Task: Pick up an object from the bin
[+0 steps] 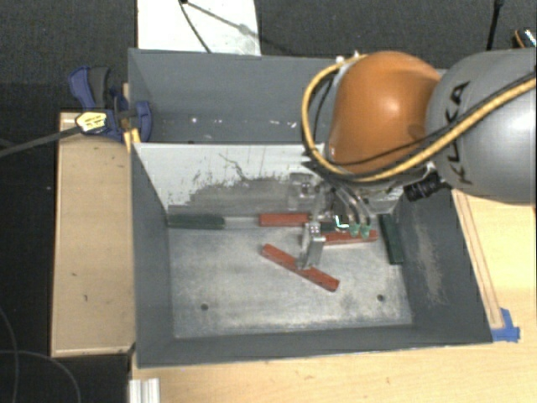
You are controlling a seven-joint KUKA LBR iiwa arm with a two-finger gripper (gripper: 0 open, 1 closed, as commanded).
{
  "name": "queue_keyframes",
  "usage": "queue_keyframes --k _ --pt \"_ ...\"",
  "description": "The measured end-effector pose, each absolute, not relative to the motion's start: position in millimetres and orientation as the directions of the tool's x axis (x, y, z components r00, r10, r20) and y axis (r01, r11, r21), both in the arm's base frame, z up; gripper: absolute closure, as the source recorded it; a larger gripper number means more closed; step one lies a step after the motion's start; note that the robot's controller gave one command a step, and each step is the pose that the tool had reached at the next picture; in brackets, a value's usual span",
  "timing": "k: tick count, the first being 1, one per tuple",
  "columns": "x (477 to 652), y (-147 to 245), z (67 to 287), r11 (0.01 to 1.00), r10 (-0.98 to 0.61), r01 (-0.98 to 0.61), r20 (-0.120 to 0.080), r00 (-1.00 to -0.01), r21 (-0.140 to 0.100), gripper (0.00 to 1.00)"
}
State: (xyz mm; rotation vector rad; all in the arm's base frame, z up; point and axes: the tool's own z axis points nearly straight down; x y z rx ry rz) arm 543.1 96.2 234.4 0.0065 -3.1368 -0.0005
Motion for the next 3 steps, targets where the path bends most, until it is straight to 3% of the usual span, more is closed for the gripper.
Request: queue_keyframes --k 1,2,3 --pt "580.5 90 67 0.993 -0.117 -0.117 -0.002 -0.993 0.001 0.00" --pt "580.8 90 71 0.994 -0.112 -0.112 -0.004 -0.994 0.001 1.00" --pt "563.6 95 218 0.993 -0.119 -0.119 -0.010 -0.993 0.001 1.00"
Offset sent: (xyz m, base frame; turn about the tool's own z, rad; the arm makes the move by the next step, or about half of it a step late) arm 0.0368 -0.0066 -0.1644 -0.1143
